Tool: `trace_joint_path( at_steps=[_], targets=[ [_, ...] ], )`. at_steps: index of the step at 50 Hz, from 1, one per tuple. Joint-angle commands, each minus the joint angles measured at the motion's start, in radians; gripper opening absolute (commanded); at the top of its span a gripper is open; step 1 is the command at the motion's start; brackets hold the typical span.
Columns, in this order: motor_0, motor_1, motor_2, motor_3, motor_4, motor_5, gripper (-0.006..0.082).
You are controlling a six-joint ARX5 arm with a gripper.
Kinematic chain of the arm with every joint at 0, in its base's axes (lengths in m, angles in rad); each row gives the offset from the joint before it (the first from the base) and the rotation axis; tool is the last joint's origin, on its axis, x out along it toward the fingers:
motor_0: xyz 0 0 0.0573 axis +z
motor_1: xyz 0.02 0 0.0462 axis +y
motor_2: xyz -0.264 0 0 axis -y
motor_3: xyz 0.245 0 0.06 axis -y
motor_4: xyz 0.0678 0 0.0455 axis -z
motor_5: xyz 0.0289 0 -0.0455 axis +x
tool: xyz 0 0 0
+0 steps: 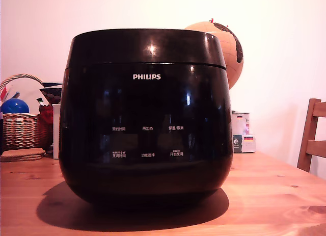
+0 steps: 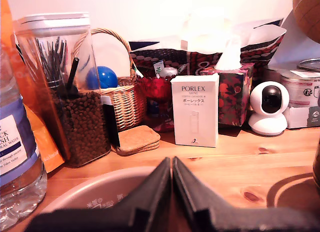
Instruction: Open the rice cooker by pressing the large metal button on the top of its lid with medium force
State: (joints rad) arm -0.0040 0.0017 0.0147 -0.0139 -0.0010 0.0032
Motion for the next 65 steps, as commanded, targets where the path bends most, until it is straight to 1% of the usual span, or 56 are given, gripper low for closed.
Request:
trace_joint_path(
  at_steps=[1,10,14,15,17,19,20,22,23,25,26,28,29,31,32,33,35,36,40,41,46,52,58,59,61,62,64,65],
  targets=[
    [0.041,-0.014,-0.039,0.049,0.117,-0.060,-0.0024],
    [0.041,-0.014,-0.039,0.050,0.118,-0.060,-0.0024],
    [0.041,-0.014,-0.039,0.059,0.137,-0.060,-0.0024],
    [0.041,-0.014,-0.039,0.064,0.147,-0.087,-0.0024],
    [0.041,-0.014,-0.039,0.086,0.171,-0.087,-0.0024],
    [0.040,-0.014,-0.035,0.107,0.207,-0.087,-0.0024],
    [0.040,-0.014,-0.032,0.116,0.224,-0.172,-0.0024],
    [0.039,-0.014,-0.024,0.136,0.268,-0.172,-0.0024],
    [0.037,-0.014,-0.018,0.147,0.292,-0.254,-0.0024],
    [0.033,-0.014,-0.003,0.160,0.312,-0.262,-0.0024],
    [0.031,-0.014,0.006,0.165,0.364,-0.326,-0.0024],
    [0.025,-0.014,0.028,0.168,0.381,-0.335,-0.0024],
    [0.022,-0.014,0.040,0.167,0.441,-0.378,-0.0024],
    [0.016,-0.014,0.065,0.161,0.480,-0.391,-0.0024],
    [0.013,-0.014,0.081,0.151,0.527,-0.420,-0.0024],
    [0.010,-0.014,0.097,0.139,0.547,-0.433,-0.0024],
    [0.005,-0.013,0.128,0.114,0.586,-0.433,-0.0024],
    [0.002,-0.009,0.143,0.101,0.611,-0.474,-0.0024],
    [-0.010,0.016,0.206,0.044,0.692,-0.474,-0.0024],
    [-0.013,0.025,0.220,0.032,0.711,-0.499,-0.0024],
    [-0.037,0.091,0.278,0.002,0.778,-0.497,-0.0024],
    [-0.073,0.198,0.329,0.007,0.802,-0.480,-0.0024],
    [-0.121,0.312,0.373,0.008,0.816,-0.417,-0.0024],
    [-0.130,0.331,0.379,0.008,0.816,-0.388,-0.0024],
    [-0.151,0.370,0.393,0.014,0.816,-0.382,-0.0024],
    [-0.164,0.391,0.399,0.020,0.814,-0.349,-0.0024],
    [-0.187,0.426,0.407,0.037,0.805,-0.349,-0.0024],
    [-0.201,0.446,0.412,0.047,0.798,-0.324,-0.0024]
  ],
)
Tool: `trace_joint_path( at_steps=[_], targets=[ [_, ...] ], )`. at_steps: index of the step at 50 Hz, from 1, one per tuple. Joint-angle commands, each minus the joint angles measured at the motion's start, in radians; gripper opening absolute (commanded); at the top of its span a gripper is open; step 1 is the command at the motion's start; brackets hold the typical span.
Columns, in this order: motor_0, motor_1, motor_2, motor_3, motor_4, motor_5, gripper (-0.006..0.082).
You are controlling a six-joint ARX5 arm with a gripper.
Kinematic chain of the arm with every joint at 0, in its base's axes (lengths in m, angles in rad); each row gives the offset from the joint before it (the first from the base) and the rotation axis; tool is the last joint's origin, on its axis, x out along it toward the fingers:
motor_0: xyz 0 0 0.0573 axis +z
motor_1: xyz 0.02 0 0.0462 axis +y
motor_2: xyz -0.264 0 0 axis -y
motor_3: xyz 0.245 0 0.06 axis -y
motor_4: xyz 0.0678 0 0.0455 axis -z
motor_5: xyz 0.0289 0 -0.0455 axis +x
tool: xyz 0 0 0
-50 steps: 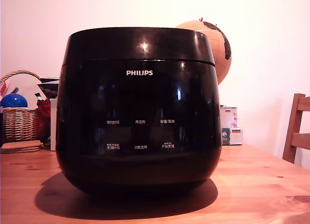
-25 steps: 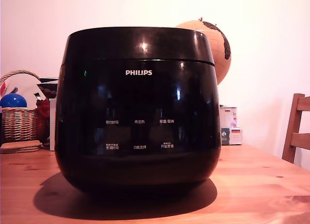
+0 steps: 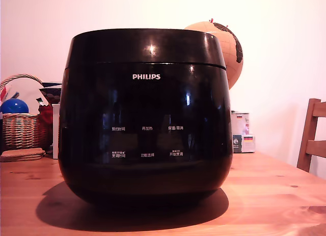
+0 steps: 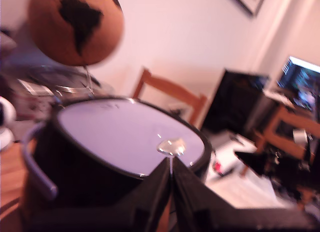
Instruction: Open the rice cooker by pressing the large metal button on the top of its lid with medium force
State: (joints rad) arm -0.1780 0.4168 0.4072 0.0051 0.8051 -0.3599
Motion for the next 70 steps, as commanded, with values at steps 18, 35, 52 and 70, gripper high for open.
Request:
trace_joint_path(
  at_steps=[18,35,52,70],
  targets=[
    [-0.306,0.353,0.076,0.223,-0.210,0.164,-0.0024],
    [-0.468,0.598,0.119,0.385,-0.382,0.282,-0.0024],
    [-0.565,0.727,0.184,0.383,-0.513,0.395,-0.0024],
    [-0.589,0.784,0.184,0.225,-0.614,0.395,-0.0024]
  ],
)
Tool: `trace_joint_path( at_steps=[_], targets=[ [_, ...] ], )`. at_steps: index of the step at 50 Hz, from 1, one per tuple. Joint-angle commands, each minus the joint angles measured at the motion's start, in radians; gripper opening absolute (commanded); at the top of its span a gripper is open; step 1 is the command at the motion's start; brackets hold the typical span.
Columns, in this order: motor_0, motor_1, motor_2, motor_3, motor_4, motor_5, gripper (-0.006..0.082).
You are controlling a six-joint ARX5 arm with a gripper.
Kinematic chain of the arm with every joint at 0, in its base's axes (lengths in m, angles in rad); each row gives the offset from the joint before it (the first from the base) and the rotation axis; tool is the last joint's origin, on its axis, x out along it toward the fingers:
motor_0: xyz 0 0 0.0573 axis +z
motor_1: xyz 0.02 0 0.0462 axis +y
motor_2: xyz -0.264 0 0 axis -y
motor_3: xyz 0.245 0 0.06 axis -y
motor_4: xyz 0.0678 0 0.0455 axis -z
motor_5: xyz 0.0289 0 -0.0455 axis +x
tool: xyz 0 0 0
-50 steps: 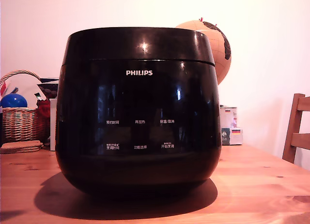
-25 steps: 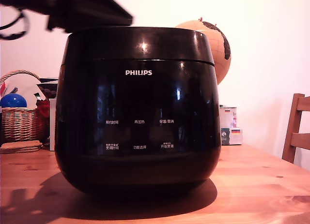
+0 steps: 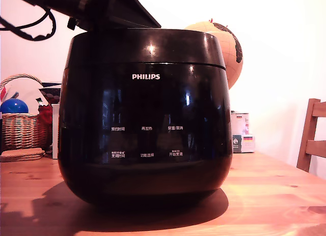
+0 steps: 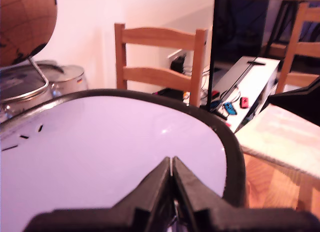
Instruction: Open the rice cooker by pressing the large metal button on the top of its lid with medium force
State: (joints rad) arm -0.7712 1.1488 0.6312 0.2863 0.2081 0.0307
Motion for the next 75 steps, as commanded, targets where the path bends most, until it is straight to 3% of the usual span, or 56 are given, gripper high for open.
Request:
trace_joint_path(
  at_steps=[1,30,43,55,75],
  targets=[
    [0.004,0.052,-0.040,-0.065,-0.023,0.004,-0.0024],
    [-0.003,0.056,-0.040,-0.315,-0.056,0.004,-0.0024],
    [-0.002,0.055,-0.040,-0.124,-0.057,-0.007,-0.0024],
    [-0.002,0.030,-0.040,0.074,-0.062,-0.095,-0.0024],
    [0.004,-0.145,-0.040,-0.047,-0.231,-0.108,-0.0024]
  ],
)
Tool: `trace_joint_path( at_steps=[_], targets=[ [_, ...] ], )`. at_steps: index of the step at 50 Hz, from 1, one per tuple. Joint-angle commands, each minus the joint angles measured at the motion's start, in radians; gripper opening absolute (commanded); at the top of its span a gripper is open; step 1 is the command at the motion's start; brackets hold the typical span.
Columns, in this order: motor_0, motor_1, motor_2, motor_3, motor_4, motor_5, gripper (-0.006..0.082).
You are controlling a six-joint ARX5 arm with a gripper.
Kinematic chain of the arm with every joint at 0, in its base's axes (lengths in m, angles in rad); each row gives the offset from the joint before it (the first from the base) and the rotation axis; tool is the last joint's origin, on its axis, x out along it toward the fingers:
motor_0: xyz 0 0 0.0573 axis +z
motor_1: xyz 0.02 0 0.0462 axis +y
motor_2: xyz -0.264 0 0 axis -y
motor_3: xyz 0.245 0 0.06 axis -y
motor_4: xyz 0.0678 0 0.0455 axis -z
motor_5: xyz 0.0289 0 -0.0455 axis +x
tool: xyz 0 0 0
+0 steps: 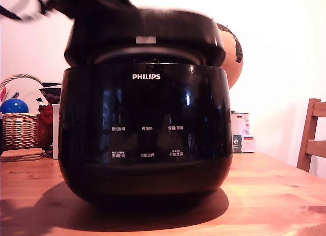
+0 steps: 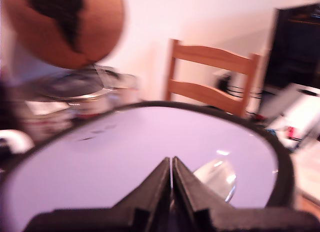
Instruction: Open the rice cooker by pressing the large metal button on the top of its lid with medium force
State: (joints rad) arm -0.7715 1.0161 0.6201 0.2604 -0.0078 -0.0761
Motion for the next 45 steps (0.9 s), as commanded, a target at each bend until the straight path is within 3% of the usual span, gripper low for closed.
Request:
trace_joint_path(
  at_steps=[1,17,26,45],
  targets=[
    [0.006,-0.021,-0.029,-0.032,-0.023,-0.002,-0.0024],
    [0.045,-0.157,-0.029,-0.193,-0.141,0.032,-0.0024],
    [0.119,-0.239,-0.029,-0.295,-0.197,0.032,-0.0024],
    [0.288,-0.390,-0.029,-0.472,-0.213,0.072,-0.0024]
  ],
)
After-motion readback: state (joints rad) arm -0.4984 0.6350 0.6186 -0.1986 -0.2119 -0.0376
